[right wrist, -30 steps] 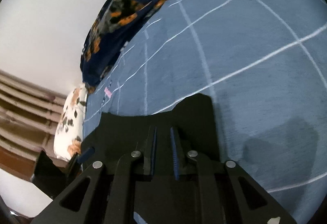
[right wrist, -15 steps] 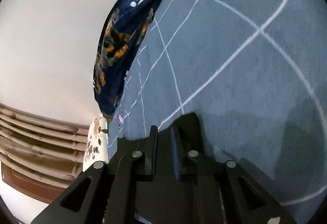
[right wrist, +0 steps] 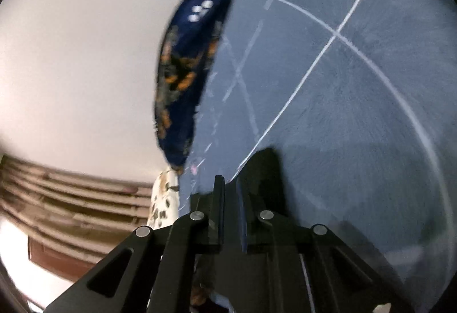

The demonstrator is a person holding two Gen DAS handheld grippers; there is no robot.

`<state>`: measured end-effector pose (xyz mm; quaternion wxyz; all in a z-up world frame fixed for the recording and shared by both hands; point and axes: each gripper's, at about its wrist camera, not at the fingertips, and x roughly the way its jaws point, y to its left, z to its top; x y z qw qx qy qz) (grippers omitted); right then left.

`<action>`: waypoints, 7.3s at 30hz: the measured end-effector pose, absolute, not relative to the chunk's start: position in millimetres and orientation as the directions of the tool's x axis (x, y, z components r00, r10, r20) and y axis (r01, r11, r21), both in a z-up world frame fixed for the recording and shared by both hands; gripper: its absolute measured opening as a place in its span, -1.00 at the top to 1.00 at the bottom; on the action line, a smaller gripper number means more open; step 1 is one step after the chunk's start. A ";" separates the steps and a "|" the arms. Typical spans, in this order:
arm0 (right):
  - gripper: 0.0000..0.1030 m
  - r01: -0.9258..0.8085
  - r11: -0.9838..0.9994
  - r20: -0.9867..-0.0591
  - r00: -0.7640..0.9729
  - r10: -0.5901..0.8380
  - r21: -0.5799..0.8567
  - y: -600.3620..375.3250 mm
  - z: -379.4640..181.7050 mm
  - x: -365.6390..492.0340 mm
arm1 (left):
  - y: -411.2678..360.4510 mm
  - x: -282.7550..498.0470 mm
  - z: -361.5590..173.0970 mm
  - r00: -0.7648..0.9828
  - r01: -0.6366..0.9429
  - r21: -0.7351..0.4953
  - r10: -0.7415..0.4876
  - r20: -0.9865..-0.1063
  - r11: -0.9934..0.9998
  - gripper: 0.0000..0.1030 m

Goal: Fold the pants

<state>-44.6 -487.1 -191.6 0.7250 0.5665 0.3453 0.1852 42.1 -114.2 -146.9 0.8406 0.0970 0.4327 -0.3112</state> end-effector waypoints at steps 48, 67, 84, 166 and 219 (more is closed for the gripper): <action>0.03 -0.076 0.465 -0.416 0.336 0.845 0.882 -239.6 -145.3 -28.3 | 211.3 45.1 -148.0 0.377 0.242 -0.355 -0.424 -0.823 0.903 -0.29; -0.16 -0.027 0.442 -0.410 0.328 0.851 0.897 -235.5 -154.5 -29.2 | 212.3 49.7 -155.2 0.303 0.253 -0.396 -0.461 -0.834 0.883 0.16; -0.23 -0.093 0.370 -0.329 0.294 0.897 0.925 -204.5 -140.3 -11.5 | 187.2 33.9 -73.5 0.400 0.222 -0.579 -0.614 -0.680 0.785 0.71; 0.49 0.256 0.343 -0.423 0.658 0.623 0.904 -489.6 -192.6 -44.0 | -74.0 46.5 -148.4 0.184 0.501 -0.367 -0.511 -0.840 0.784 -0.05; 0.55 0.265 0.567 -0.601 0.570 0.560 0.780 -442.9 -153.6 -84.0 | -80.0 46.7 -155.5 0.183 0.477 -0.373 -0.504 -0.844 0.796 -0.41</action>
